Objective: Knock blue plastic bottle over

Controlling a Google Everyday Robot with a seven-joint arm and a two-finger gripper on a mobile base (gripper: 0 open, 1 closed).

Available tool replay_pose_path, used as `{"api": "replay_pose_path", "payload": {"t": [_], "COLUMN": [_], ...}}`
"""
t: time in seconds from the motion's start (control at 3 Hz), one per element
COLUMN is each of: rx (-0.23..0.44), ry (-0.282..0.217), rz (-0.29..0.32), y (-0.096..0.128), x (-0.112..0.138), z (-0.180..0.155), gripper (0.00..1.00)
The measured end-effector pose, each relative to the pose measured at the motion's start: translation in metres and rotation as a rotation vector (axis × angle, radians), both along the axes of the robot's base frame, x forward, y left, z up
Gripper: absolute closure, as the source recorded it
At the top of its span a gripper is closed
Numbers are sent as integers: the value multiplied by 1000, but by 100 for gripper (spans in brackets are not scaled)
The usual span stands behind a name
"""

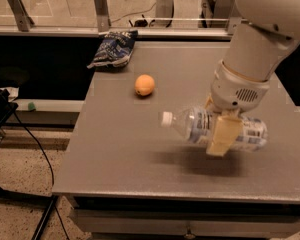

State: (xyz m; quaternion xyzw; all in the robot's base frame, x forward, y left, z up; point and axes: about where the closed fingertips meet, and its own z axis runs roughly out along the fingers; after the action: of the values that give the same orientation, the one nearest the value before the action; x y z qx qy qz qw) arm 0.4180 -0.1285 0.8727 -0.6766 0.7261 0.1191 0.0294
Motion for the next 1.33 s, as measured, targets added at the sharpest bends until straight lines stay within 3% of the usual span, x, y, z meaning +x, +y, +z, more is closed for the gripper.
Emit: {"api": "replay_pose_path", "payload": {"t": [0.33, 0.67, 1.0, 1.33], "rx": [-36, -38, -30, -29], "ry": [30, -37, -53, -54], "rz": [23, 26, 24, 24], "y": [13, 32, 36, 36], "x": [-23, -21, -17, -17], "z": [-27, -39, -41, -42], "gripper": [63, 40, 17, 0]}}
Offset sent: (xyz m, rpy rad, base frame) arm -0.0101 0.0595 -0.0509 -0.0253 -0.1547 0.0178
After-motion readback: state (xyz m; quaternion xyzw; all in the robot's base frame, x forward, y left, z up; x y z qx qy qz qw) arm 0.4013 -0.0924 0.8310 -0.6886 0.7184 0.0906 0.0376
